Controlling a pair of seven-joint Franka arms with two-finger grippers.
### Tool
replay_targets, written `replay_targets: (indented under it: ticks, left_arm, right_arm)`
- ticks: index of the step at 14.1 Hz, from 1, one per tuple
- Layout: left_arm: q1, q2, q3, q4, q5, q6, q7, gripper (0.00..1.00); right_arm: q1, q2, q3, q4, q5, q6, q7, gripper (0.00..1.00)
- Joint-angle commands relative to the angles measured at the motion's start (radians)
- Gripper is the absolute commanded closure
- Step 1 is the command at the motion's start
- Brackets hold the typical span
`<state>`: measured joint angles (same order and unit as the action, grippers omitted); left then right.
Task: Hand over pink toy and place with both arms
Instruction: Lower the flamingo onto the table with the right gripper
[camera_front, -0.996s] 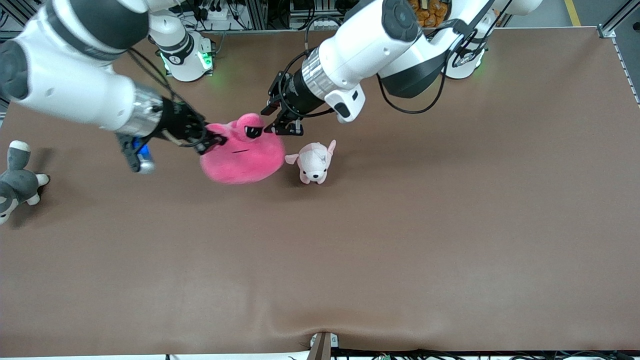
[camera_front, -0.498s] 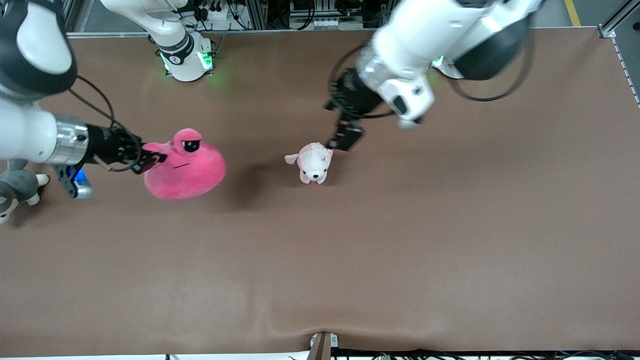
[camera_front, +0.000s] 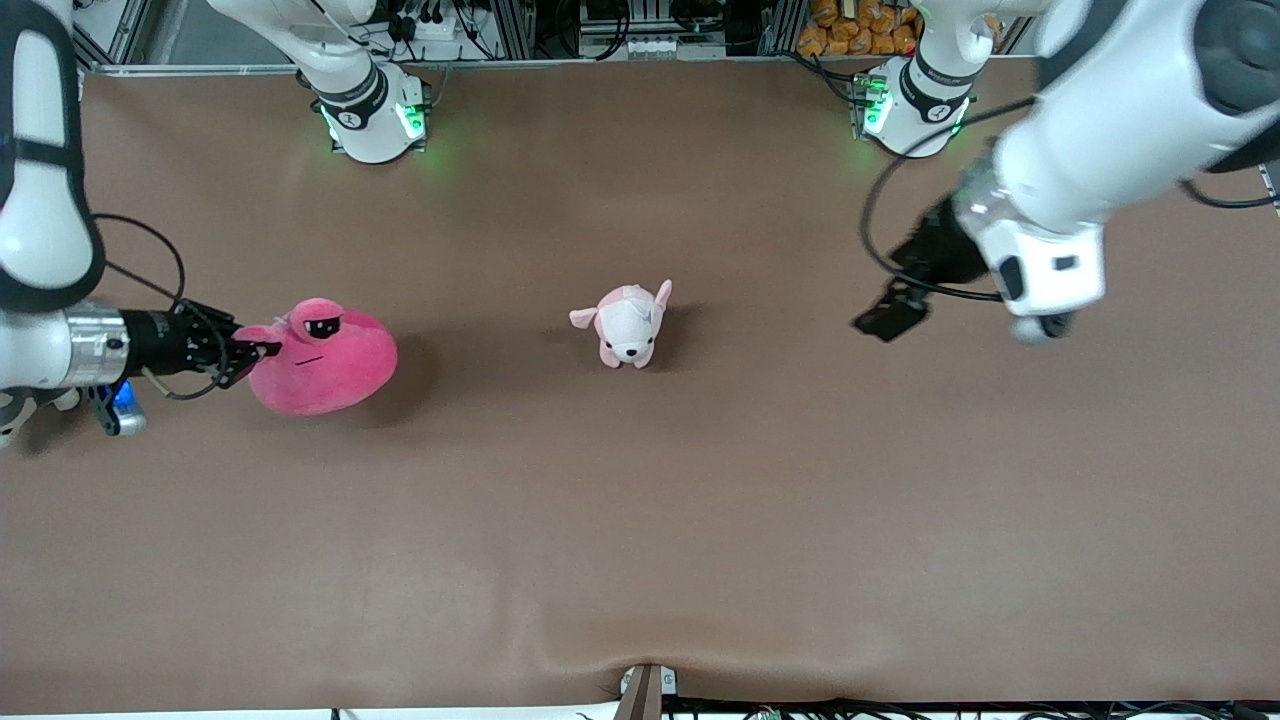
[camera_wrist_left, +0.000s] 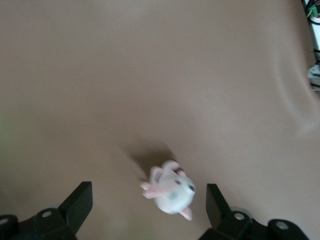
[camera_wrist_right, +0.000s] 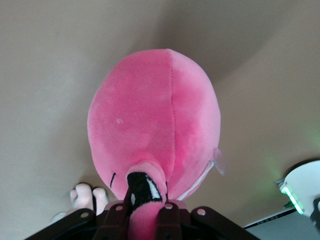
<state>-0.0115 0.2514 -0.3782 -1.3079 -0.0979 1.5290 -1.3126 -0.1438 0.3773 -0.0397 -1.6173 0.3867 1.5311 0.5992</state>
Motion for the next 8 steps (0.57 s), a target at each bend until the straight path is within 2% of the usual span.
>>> replay_targets:
  ticks: [1,4,5,6,7,8]
  left_arm:
    - [0.033,-0.029,-0.008,-0.010,0.076,-0.032,0.169,0.00]
    - [0.057,-0.059,-0.011,-0.011,0.214,-0.087,0.471,0.00]
    - [0.068,-0.073,-0.011,-0.014,0.222,-0.087,0.555,0.00]
    - [0.085,-0.084,-0.007,-0.022,0.213,-0.089,0.643,0.00]
    - [0.073,-0.119,0.043,-0.046,0.208,-0.089,0.736,0.00]
    - [0.027,-0.150,0.106,-0.081,0.204,-0.089,0.815,0.00]
  right_arm:
    - [-0.082,0.072,0.020,0.016,-0.006,0.000,-0.113,1.00]
    - [-0.123,0.135,0.020,0.014,-0.006,0.012,-0.222,1.00]
    - [-0.125,0.140,0.020,0.016,-0.009,0.012,-0.254,0.66]
    - [-0.117,0.140,0.020,0.016,-0.029,0.011,-0.294,0.07]
    - [-0.108,0.138,0.020,0.019,-0.048,0.011,-0.306,0.00]
    - [-0.100,0.131,0.024,0.025,-0.064,0.008,-0.308,0.00]
